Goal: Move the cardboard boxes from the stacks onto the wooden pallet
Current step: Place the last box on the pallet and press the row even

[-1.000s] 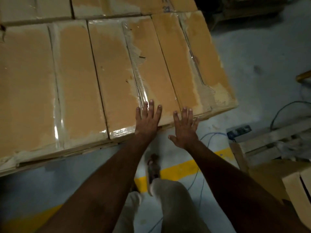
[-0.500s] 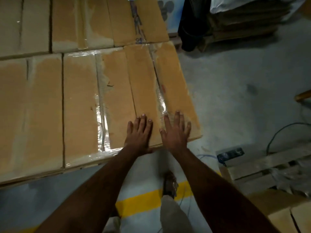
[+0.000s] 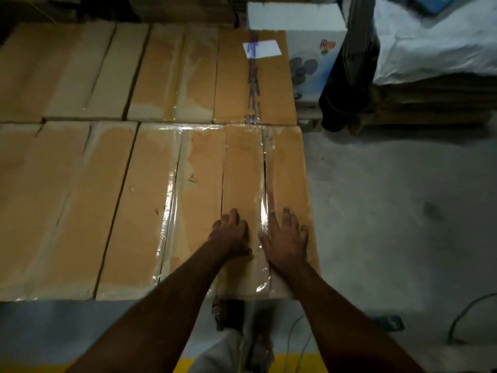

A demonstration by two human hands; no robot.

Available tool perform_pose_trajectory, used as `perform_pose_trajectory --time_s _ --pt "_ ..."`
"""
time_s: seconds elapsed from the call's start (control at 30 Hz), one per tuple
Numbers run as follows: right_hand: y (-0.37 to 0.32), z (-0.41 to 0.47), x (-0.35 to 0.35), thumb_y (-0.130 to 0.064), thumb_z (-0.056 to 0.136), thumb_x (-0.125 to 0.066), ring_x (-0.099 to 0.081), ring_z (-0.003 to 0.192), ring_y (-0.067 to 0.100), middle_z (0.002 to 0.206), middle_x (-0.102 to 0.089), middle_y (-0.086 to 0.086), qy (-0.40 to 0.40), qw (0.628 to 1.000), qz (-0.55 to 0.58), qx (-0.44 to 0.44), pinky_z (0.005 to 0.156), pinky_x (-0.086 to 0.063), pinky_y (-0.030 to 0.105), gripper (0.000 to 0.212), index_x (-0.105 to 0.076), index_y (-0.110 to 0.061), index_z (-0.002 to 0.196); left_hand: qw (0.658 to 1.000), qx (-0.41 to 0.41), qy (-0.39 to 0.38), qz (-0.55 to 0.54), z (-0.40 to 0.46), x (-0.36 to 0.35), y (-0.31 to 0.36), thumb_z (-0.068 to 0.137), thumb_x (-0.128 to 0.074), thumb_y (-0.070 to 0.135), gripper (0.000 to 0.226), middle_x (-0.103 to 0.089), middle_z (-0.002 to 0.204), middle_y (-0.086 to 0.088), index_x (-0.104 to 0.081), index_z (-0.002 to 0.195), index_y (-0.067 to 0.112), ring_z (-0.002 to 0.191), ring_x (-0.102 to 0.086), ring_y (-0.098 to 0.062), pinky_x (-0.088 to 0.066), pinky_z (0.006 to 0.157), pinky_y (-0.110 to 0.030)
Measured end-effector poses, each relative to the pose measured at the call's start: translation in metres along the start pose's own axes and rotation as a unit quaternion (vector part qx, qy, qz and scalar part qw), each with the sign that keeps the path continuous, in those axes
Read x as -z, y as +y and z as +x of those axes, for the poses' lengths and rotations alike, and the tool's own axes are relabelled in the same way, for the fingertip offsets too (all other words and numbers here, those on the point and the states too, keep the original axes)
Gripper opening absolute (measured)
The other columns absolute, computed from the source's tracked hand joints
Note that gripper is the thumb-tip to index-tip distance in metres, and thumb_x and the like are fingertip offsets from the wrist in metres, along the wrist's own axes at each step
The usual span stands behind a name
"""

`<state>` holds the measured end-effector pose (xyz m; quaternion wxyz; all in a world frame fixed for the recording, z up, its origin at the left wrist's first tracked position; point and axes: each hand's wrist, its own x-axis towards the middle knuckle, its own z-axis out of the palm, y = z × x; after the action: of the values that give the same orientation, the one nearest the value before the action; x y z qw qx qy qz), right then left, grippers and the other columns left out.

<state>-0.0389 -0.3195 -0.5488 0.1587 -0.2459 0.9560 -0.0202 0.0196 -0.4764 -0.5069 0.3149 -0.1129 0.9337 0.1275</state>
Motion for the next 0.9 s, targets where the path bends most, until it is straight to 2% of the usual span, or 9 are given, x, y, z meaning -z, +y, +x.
perform_pose_trajectory --time_s 0.13,0.2,0.37,0.43,0.5,0.57,0.67,0.8,0.9 --pt "0.005 0.072 0.034 -0.057 0.097 -0.036 -0.02 0.147 0.033 0.162 -0.018 0.013 0.026 0.999 -0.027 0.035 0.114 -0.02 0.058 0.066 -0.019 -0.029 0.154 0.999 0.019 0.043 -0.011 0.055 0.046 -0.022 0.09 -0.064 0.054 0.083 -0.006 0.163 -0.022 -0.027 0.152 0.014 0.148 -0.014 -0.042 -0.02 0.12 -0.055" --pt "0.007 0.117 0.048 -0.056 0.098 -0.035 -0.015 0.148 0.032 0.164 -0.014 0.01 0.022 0.999 -0.027 0.041 0.116 -0.016 0.058 0.065 -0.017 -0.029 0.154 0.997 0.028 0.067 -0.023 0.09 0.071 -0.039 0.09 -0.062 0.055 0.081 -0.008 0.162 -0.021 -0.028 0.151 0.014 0.148 -0.013 -0.042 -0.019 0.121 -0.055" --pt "0.005 0.248 0.076 -0.053 0.098 -0.035 -0.011 0.15 0.033 0.165 -0.012 0.006 0.051 0.997 0.0 0.06 0.119 -0.013 0.058 0.065 -0.014 -0.029 0.156 0.981 0.049 0.188 0.001 0.186 0.13 -0.084 0.091 -0.057 0.058 0.081 -0.012 0.163 -0.024 -0.028 0.152 0.013 0.15 -0.013 -0.041 -0.019 0.12 -0.054" --pt "0.003 0.291 0.084 -0.052 0.099 -0.037 -0.008 0.151 0.034 0.166 -0.008 0.008 0.063 0.996 0.002 0.066 0.119 -0.011 0.058 0.067 -0.014 -0.028 0.157 0.975 0.062 0.212 0.004 0.219 0.148 -0.1 0.09 -0.054 0.063 0.086 -0.006 0.164 -0.024 -0.022 0.155 0.016 0.151 -0.006 -0.043 -0.014 0.121 -0.057" --pt "-0.001 0.328 0.09 -0.052 0.1 -0.037 -0.002 0.151 0.036 0.165 -0.001 0.014 0.07 0.997 0.007 0.039 0.119 -0.007 0.057 0.069 -0.01 -0.027 0.158 0.972 0.092 0.217 -0.015 0.244 0.157 -0.114 0.085 -0.052 0.074 0.1 0.004 0.165 -0.025 -0.011 0.159 0.02 0.151 0.006 -0.045 -0.005 0.119 -0.065" --pt "-0.004 0.358 0.089 -0.055 0.1 -0.036 -0.002 0.151 0.039 0.164 0.0 0.021 0.074 0.996 0.037 -0.035 0.119 -0.007 0.056 0.072 -0.008 -0.023 0.158 0.971 0.13 0.196 -0.046 0.265 0.159 -0.125 0.075 -0.048 0.087 0.117 0.014 0.164 -0.023 0.003 0.159 0.024 0.151 0.014 -0.044 0.001 0.113 -0.071" --pt "-0.012 0.379 0.078 -0.059 0.096 -0.035 -0.016 0.146 0.043 0.16 -0.016 0.025 0.098 0.986 0.053 -0.12 0.117 -0.019 0.055 0.075 -0.016 -0.017 0.156 0.97 0.14 0.183 -0.078 0.278 0.154 -0.131 0.066 -0.046 0.094 0.13 0.018 0.164 -0.021 0.01 0.158 0.022 0.151 0.016 -0.042 0.0 0.111 -0.074" --pt "-0.024 0.381 0.074 -0.058 0.09 -0.041 -0.034 0.131 0.038 0.144 -0.037 0.019 0.138 0.986 0.022 -0.093 0.104 -0.032 0.055 0.071 -0.027 -0.023 0.15 0.968 0.136 0.199 -0.071 0.276 0.152 -0.13 0.067 -0.045 0.093 0.126 0.011 0.165 -0.022 0.004 0.159 0.021 0.152 0.01 -0.041 -0.004 0.111 -0.074" --pt "-0.017 0.379 0.076 -0.06 0.091 -0.039 -0.036 0.127 0.033 0.138 -0.04 0.015 0.145 0.987 0.012 -0.069 0.101 -0.033 0.053 0.065 -0.036 -0.028 0.147 0.971 0.143 0.183 -0.059 0.275 0.159 -0.127 0.069 -0.045 0.092 0.123 0.009 0.165 -0.021 0.002 0.159 0.023 0.152 0.008 -0.041 -0.007 0.112 -0.074"
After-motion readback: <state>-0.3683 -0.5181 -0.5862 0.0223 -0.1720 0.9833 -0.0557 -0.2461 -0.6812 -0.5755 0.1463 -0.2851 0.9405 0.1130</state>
